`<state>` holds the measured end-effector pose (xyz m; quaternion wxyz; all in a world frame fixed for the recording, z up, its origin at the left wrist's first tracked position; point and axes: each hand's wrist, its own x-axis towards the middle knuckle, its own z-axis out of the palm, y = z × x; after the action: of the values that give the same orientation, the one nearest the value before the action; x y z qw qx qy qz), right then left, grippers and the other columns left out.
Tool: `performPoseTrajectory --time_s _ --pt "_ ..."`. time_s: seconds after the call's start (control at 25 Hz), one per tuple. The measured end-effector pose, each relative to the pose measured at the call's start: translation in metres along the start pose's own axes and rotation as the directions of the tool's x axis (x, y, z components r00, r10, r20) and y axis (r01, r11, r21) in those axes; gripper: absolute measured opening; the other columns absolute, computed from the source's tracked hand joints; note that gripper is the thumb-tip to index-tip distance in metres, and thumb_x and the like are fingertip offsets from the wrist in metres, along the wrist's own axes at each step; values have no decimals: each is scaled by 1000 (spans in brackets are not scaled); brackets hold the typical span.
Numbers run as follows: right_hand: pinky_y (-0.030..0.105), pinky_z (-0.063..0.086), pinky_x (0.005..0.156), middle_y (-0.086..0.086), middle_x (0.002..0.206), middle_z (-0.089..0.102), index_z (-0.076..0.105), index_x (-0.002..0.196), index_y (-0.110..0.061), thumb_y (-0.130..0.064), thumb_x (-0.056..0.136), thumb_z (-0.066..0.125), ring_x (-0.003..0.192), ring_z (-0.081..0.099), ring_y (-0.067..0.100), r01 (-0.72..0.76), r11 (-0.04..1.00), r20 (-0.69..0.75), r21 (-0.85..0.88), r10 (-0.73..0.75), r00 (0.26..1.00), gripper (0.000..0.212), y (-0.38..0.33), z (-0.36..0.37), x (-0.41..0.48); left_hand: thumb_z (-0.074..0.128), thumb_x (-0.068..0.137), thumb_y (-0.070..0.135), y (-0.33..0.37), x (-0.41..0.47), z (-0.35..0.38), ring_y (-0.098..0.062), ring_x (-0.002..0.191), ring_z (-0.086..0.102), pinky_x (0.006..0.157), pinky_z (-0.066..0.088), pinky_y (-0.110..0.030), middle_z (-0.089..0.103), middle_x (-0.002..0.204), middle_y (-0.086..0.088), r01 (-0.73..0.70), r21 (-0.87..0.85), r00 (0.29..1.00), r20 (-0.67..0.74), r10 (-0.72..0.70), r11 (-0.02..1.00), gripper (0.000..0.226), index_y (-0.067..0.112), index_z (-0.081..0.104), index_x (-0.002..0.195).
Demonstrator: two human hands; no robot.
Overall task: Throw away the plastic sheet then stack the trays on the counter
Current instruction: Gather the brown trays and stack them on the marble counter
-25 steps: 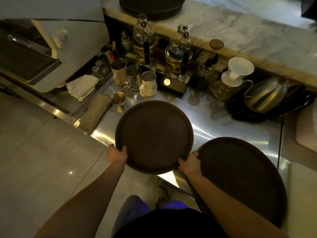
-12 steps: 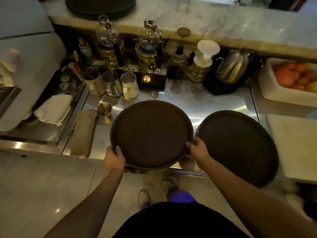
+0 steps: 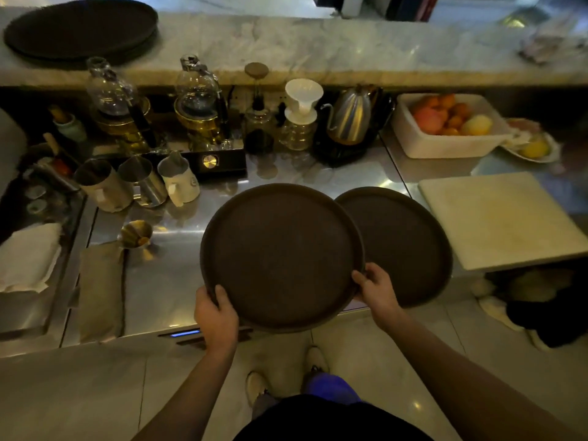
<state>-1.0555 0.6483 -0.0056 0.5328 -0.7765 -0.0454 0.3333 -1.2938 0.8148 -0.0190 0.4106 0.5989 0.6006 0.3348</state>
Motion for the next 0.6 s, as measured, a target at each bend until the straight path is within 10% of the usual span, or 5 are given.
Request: performPoseTrajectory --time_s 0.2,0.6 --pt "32 56 68 13 96 66 61 91 -14 -14 94 55 92 66 26 33 999 -127 33 -29 991 6 1 -53 8 45 100 23 35 -8 48 -28 82 59 70 45 -34 61 90 -12 -74 -17 987 143 75 997 25 2 57 105" --pt "52 50 96 15 117 65 57 124 -2 -17 95 55 109 61 32 -4 968 -205 -249 -49 977 33 17 -167 51 47 98 18 78 -46 157 -40 88 59 74 42 -37 61 95 -24 -219 123 934 313 171 968 26 -5 59 99"
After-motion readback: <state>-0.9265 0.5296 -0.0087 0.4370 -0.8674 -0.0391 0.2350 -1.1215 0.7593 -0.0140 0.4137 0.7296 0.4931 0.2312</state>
